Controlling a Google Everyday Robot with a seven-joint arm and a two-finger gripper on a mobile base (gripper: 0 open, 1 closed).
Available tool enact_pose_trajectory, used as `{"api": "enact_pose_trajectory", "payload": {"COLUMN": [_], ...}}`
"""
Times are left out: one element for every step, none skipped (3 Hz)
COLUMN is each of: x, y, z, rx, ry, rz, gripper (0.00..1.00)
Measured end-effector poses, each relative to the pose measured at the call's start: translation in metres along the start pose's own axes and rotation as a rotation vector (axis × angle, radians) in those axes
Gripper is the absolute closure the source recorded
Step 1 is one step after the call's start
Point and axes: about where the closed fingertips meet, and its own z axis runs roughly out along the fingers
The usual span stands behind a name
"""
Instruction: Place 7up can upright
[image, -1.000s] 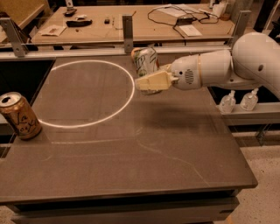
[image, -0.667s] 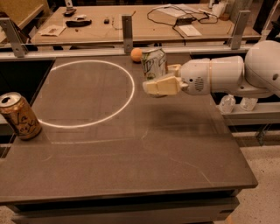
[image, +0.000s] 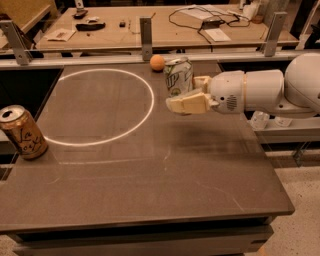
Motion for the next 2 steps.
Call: {"api": "enact_pose_trajectory", "payload": {"x": [0.006,0.016], "y": [0.005,0.016], "z": [0.002,0.008], "rx": [-0.008,-0.035], "ry": [-0.048,-0.121], "rz": [-0.033,-0.074], "gripper": [1.00,1.00]}}
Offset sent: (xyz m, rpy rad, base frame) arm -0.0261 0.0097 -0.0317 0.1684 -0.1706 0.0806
